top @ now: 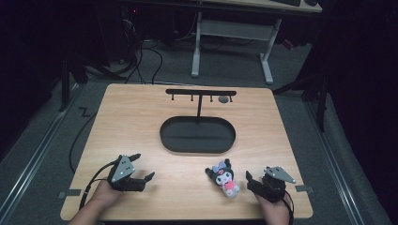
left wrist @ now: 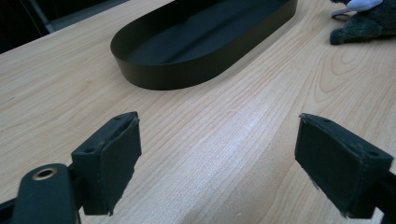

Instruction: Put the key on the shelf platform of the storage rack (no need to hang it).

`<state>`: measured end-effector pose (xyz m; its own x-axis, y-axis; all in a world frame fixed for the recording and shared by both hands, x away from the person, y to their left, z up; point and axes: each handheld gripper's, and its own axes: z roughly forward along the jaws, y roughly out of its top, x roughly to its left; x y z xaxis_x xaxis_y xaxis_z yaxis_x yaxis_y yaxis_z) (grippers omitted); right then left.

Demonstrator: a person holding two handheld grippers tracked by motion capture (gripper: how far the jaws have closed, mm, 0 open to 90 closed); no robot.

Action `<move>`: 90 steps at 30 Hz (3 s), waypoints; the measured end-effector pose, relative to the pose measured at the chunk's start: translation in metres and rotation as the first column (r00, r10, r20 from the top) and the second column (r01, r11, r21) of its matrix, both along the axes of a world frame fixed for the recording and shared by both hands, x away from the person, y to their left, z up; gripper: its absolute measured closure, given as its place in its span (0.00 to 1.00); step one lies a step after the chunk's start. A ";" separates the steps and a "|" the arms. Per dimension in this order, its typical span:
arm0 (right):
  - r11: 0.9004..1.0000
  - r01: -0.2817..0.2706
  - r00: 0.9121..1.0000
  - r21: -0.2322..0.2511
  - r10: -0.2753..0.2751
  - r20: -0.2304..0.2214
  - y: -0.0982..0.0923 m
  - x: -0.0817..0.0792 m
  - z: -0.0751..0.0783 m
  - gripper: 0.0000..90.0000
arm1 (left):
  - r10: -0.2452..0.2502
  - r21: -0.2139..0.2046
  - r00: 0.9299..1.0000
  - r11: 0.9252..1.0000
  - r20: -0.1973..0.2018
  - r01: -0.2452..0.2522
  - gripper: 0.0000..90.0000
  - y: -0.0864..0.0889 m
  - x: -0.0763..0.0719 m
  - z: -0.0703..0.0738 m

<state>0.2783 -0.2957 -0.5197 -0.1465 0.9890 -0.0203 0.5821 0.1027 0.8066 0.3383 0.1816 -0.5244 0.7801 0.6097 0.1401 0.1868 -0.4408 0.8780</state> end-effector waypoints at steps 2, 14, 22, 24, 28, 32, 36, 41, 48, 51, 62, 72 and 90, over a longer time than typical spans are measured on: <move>1.000 -0.002 1.000 0.000 0.002 -0.001 0.000 0.000 0.000 0.20 | 0.000 0.000 1.000 1.000 0.001 0.000 0.17 0.000 0.000 0.000; 0.999 -0.032 0.999 0.006 0.032 0.019 0.000 0.001 0.004 0.19 | 0.001 0.002 1.000 1.000 0.001 -0.001 0.17 0.000 0.000 0.000; 1.000 -0.019 1.000 0.021 0.019 -0.008 0.000 0.002 0.007 0.18 | -0.002 -0.007 1.000 1.000 -0.001 0.002 0.17 0.001 0.000 0.000; 1.000 -0.017 1.000 0.020 0.018 -0.014 0.000 0.002 0.008 0.18 | 0.004 -0.016 1.000 1.000 -0.006 -0.004 0.17 0.001 0.001 0.001; 1.000 -0.026 0.999 -0.017 0.025 -0.043 0.002 0.004 0.014 0.17 | 0.002 -0.021 1.000 1.000 -0.010 -0.002 0.17 0.002 0.002 0.001; 0.998 -0.042 0.997 -0.038 0.040 -0.062 0.002 0.005 0.016 0.17 | 0.008 -0.021 1.000 1.000 -0.013 -0.008 0.17 0.002 0.002 0.001; 0.998 -0.047 0.994 -0.053 0.042 -0.101 0.004 0.008 0.015 0.17 | 0.000 -0.019 1.000 1.000 0.003 0.000 0.17 0.003 -0.001 0.000; 0.997 -0.051 0.992 -0.055 0.044 -0.116 0.008 0.010 0.020 0.17 | 0.002 -0.022 1.000 1.000 0.006 -0.002 0.17 0.004 -0.001 0.000; 0.998 -0.048 0.985 -0.050 0.039 -0.166 0.010 0.018 0.024 0.18 | 0.017 -0.040 1.000 0.999 -0.017 -0.018 0.17 0.005 0.001 0.000; 0.997 -0.051 0.982 -0.050 0.041 -0.185 0.007 0.020 0.025 0.18 | 0.017 -0.044 1.000 0.999 -0.007 -0.018 0.17 0.006 0.001 0.000; 0.992 -0.090 0.957 -0.087 0.062 -0.285 0.005 0.031 0.031 0.20 | 0.011 -0.039 1.000 0.999 0.005 -0.011 0.17 0.006 -0.002 0.000; 0.988 -0.119 0.931 -0.099 0.077 -0.357 0.006 0.041 0.033 0.21 | 0.007 -0.037 1.000 0.999 0.008 -0.007 0.17 0.007 -0.002 0.000; 0.972 -0.182 0.870 -0.149 0.088 -0.485 0.014 0.053 0.042 0.24 | 0.021 -0.035 1.000 0.999 0.015 -0.020 0.17 0.007 -0.004 -0.001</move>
